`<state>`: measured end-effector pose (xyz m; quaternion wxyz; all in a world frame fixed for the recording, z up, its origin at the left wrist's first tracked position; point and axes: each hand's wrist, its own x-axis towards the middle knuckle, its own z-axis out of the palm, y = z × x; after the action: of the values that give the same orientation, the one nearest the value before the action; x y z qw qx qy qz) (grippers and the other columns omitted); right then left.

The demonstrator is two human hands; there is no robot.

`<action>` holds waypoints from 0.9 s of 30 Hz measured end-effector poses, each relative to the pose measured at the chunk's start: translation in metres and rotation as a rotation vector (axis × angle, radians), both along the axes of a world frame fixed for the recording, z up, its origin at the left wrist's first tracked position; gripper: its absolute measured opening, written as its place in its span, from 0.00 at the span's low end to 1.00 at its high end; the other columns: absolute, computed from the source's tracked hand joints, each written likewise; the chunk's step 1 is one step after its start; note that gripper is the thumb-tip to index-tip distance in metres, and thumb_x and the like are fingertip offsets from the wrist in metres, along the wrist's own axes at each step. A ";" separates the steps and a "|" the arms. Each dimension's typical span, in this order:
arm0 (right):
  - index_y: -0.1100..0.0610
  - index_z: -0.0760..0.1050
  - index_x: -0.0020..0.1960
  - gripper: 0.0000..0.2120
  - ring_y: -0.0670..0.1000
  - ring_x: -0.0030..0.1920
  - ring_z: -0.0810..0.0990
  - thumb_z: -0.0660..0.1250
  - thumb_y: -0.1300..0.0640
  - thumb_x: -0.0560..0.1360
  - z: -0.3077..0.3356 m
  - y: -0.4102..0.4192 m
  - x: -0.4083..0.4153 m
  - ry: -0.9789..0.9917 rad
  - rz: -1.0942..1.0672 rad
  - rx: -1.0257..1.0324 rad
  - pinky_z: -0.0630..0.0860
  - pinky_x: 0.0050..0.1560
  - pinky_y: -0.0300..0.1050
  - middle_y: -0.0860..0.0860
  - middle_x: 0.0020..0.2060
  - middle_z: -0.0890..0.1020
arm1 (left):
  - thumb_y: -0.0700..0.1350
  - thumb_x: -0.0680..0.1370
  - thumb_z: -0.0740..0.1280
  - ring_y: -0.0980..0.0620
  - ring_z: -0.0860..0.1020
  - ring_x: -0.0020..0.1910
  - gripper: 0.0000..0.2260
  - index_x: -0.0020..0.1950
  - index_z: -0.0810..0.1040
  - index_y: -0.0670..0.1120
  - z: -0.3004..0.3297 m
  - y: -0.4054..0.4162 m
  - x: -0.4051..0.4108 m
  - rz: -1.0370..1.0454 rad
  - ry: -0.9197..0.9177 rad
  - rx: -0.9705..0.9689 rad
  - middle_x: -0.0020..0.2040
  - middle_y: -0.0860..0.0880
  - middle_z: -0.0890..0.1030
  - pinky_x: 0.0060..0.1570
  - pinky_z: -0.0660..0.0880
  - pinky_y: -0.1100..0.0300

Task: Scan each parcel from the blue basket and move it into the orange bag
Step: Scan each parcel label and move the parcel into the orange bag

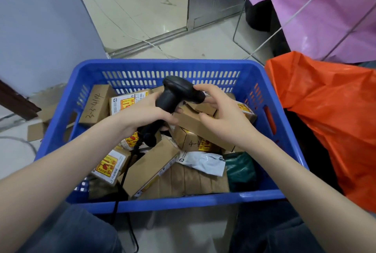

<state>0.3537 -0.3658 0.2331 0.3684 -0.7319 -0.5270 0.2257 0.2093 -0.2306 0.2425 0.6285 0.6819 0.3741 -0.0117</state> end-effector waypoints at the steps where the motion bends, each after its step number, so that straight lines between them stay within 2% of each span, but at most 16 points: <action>1: 0.49 0.67 0.68 0.26 0.45 0.62 0.73 0.64 0.65 0.72 -0.001 0.001 -0.002 0.022 0.008 -0.003 0.69 0.64 0.40 0.46 0.63 0.74 | 0.37 0.72 0.72 0.52 0.81 0.47 0.18 0.57 0.74 0.50 0.000 0.002 -0.002 -0.001 0.006 -0.011 0.50 0.50 0.82 0.37 0.77 0.63; 3: 0.49 0.68 0.67 0.26 0.44 0.63 0.74 0.63 0.66 0.72 -0.001 0.002 -0.007 0.055 0.032 0.004 0.70 0.65 0.41 0.47 0.62 0.75 | 0.42 0.71 0.73 0.53 0.81 0.42 0.14 0.56 0.76 0.49 -0.001 0.003 -0.006 0.027 0.026 -0.037 0.47 0.48 0.82 0.37 0.78 0.62; 6: 0.49 0.67 0.67 0.26 0.41 0.61 0.74 0.63 0.67 0.72 0.000 0.003 -0.018 0.089 0.082 0.017 0.71 0.64 0.39 0.47 0.62 0.74 | 0.48 0.71 0.74 0.56 0.78 0.33 0.10 0.50 0.79 0.48 -0.006 0.004 -0.012 0.111 0.062 0.005 0.39 0.51 0.81 0.32 0.77 0.64; 10: 0.47 0.59 0.70 0.30 0.41 0.62 0.73 0.65 0.66 0.74 -0.003 0.006 -0.026 0.105 0.097 -0.038 0.69 0.62 0.35 0.49 0.66 0.66 | 0.46 0.73 0.73 0.58 0.78 0.26 0.07 0.46 0.78 0.47 -0.012 0.008 -0.026 0.137 0.084 0.026 0.30 0.53 0.81 0.28 0.76 0.67; 13: 0.50 0.54 0.74 0.33 0.44 0.62 0.72 0.66 0.63 0.75 -0.012 0.010 -0.025 0.045 0.121 -0.181 0.70 0.55 0.30 0.50 0.69 0.63 | 0.42 0.72 0.74 0.57 0.82 0.30 0.08 0.50 0.78 0.46 -0.017 0.012 -0.037 0.105 0.155 0.005 0.40 0.49 0.83 0.30 0.78 0.65; 14: 0.51 0.53 0.75 0.34 0.47 0.62 0.73 0.66 0.62 0.75 -0.017 0.012 -0.025 0.009 0.144 -0.244 0.72 0.55 0.33 0.51 0.69 0.63 | 0.41 0.72 0.74 0.55 0.83 0.33 0.09 0.51 0.78 0.45 -0.020 0.014 -0.041 0.099 0.174 -0.017 0.42 0.47 0.83 0.31 0.79 0.64; 16: 0.52 0.54 0.75 0.34 0.55 0.61 0.75 0.67 0.62 0.75 -0.027 0.015 -0.024 -0.073 0.189 -0.361 0.77 0.57 0.50 0.52 0.70 0.63 | 0.39 0.71 0.74 0.50 0.85 0.38 0.12 0.53 0.78 0.43 -0.026 0.017 -0.049 0.110 0.208 -0.054 0.46 0.44 0.84 0.36 0.81 0.60; 17: 0.53 0.54 0.75 0.34 0.57 0.61 0.75 0.67 0.62 0.74 -0.033 0.016 -0.023 -0.105 0.213 -0.412 0.76 0.58 0.55 0.52 0.71 0.63 | 0.38 0.71 0.74 0.49 0.85 0.41 0.12 0.53 0.79 0.42 -0.029 0.018 -0.052 0.120 0.216 -0.068 0.48 0.43 0.84 0.39 0.81 0.57; 18: 0.54 0.54 0.76 0.35 0.57 0.62 0.74 0.67 0.63 0.74 -0.038 0.017 -0.023 -0.131 0.240 -0.455 0.75 0.59 0.57 0.52 0.72 0.62 | 0.37 0.71 0.74 0.48 0.85 0.42 0.11 0.53 0.79 0.42 -0.031 0.019 -0.055 0.125 0.216 -0.076 0.49 0.42 0.83 0.42 0.81 0.56; 21: 0.55 0.53 0.77 0.37 0.54 0.67 0.69 0.68 0.64 0.73 -0.053 0.021 -0.024 -0.192 0.320 -0.515 0.72 0.63 0.50 0.53 0.73 0.61 | 0.36 0.72 0.72 0.47 0.84 0.43 0.11 0.54 0.79 0.39 -0.037 0.019 -0.062 0.142 0.216 -0.072 0.51 0.40 0.83 0.45 0.81 0.55; 24: 0.55 0.51 0.78 0.41 0.54 0.69 0.67 0.70 0.63 0.71 -0.066 0.025 -0.029 -0.234 0.401 -0.535 0.69 0.61 0.42 0.54 0.74 0.59 | 0.37 0.73 0.72 0.47 0.83 0.45 0.12 0.55 0.79 0.39 -0.042 0.019 -0.066 0.135 0.251 -0.053 0.52 0.40 0.82 0.47 0.80 0.54; 27: 0.54 0.47 0.78 0.45 0.54 0.74 0.59 0.72 0.58 0.71 -0.080 0.027 -0.037 -0.281 0.475 -0.544 0.63 0.69 0.45 0.53 0.77 0.54 | 0.39 0.72 0.73 0.46 0.83 0.49 0.12 0.55 0.79 0.40 -0.047 0.020 -0.067 0.119 0.285 -0.027 0.53 0.40 0.82 0.50 0.80 0.53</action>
<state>0.3169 -0.3392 0.1530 0.0224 -0.6840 -0.6483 0.3337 0.1425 -0.2111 0.1952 0.5777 0.6413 0.4992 -0.0761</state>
